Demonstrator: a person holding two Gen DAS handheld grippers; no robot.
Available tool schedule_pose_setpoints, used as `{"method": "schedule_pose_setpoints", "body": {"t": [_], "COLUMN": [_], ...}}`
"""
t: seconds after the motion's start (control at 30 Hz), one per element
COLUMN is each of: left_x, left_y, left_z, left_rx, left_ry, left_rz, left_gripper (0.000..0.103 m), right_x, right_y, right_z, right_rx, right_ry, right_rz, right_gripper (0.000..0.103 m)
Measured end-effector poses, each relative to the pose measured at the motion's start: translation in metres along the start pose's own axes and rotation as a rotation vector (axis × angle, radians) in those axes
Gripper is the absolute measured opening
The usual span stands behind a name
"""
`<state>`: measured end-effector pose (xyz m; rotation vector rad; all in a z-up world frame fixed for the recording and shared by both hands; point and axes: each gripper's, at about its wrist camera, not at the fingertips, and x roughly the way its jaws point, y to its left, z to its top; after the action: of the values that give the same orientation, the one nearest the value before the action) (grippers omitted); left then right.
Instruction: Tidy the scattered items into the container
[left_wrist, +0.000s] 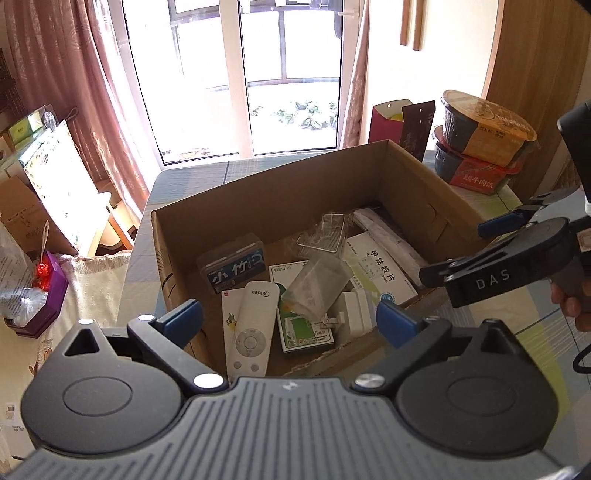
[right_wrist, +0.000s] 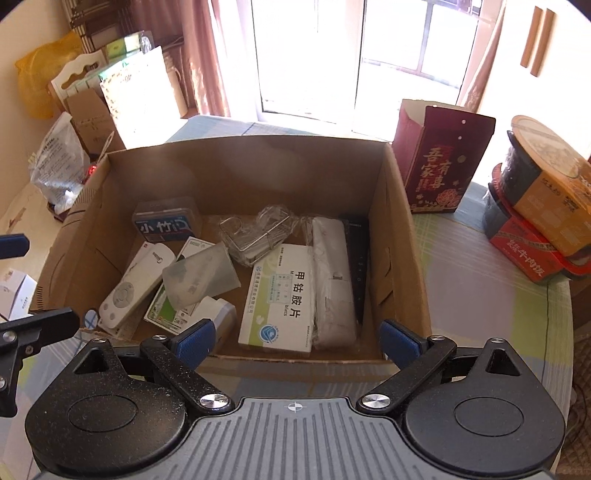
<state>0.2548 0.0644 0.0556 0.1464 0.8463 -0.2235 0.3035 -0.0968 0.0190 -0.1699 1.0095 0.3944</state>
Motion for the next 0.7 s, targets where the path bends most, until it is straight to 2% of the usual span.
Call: {"method": "schedule_pose_setpoints", "body": {"t": [0.7], "left_x": [-0.071], "left_y": [-0.024], "left_z": [-0.032], "left_rx": [-0.019], "left_ry": [-0.054], "left_rz": [0.058], "left_gripper": [0.099], "right_x": [-0.06], "right_y": [0.011], "right_z": [-0.049], "right_rx": [0.044], "right_ry": [-0.074], "right_rz": [0.029], "right_gripper": [0.1]}}
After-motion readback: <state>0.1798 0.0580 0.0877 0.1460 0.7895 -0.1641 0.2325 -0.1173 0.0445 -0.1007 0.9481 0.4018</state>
